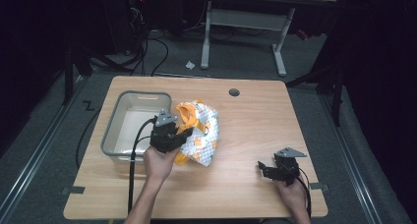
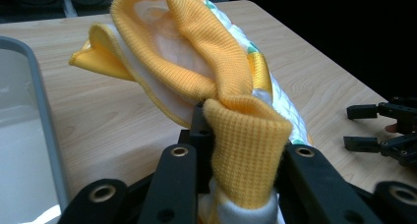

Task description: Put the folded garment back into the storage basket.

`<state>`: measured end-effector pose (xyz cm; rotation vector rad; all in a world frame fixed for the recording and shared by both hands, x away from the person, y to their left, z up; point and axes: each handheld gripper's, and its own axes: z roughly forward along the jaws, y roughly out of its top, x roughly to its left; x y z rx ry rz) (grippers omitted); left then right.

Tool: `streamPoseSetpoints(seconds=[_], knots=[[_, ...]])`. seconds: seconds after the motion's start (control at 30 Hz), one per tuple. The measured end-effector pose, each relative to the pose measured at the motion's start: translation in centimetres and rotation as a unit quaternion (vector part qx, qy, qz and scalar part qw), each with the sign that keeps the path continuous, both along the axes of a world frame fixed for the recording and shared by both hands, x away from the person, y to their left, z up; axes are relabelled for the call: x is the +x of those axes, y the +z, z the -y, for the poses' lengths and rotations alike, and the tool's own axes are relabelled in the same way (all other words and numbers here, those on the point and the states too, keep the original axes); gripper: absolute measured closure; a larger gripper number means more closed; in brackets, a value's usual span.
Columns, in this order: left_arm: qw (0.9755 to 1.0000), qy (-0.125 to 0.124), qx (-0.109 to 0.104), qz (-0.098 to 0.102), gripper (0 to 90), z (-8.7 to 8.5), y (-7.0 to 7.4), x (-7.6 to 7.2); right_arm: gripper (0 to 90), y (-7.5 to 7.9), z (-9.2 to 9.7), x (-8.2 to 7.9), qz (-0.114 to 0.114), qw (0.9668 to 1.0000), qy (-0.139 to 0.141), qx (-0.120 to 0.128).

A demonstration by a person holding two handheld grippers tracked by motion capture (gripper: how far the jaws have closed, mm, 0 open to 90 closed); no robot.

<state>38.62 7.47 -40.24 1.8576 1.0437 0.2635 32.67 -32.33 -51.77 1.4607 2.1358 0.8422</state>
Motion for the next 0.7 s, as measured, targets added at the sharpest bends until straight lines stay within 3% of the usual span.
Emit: streamPoseSetpoints(seconds=[0.7], knots=[[0.9997, 0.021, -0.008, 0.001, 74.8, -2.8, 1.2, 0.3, 23.7, 0.0, 0.0, 0.0, 0.000, 1.0000, 0.000, 0.000]])
